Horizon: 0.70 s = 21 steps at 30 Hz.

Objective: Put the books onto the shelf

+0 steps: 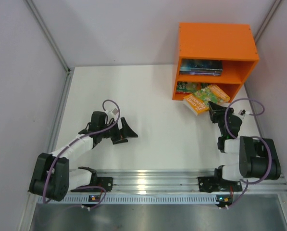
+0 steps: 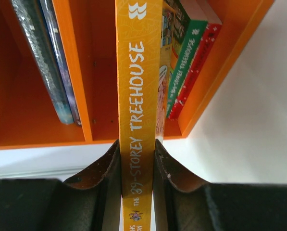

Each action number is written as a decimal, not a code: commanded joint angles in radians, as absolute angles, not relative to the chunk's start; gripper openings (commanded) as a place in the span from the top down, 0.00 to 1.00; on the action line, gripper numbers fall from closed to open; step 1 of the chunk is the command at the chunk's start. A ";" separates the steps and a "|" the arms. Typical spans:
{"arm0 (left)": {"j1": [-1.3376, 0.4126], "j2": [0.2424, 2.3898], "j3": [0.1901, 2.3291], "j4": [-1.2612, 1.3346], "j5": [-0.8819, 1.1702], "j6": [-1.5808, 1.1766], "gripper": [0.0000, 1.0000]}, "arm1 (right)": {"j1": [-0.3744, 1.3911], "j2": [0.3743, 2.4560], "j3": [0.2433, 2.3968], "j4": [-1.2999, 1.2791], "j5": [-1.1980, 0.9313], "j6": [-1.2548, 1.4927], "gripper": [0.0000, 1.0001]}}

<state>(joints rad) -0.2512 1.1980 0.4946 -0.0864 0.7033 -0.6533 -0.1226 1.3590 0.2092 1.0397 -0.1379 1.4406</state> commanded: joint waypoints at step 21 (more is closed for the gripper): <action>-0.314 1.180 0.528 0.035 0.753 -0.721 0.02 | -0.028 1.752 0.523 1.408 0.100 1.516 1.00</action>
<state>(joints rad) -0.3061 1.2087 0.4919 -0.0139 0.7288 -0.7158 -0.0628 1.7329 0.4431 1.2045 0.0433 1.4933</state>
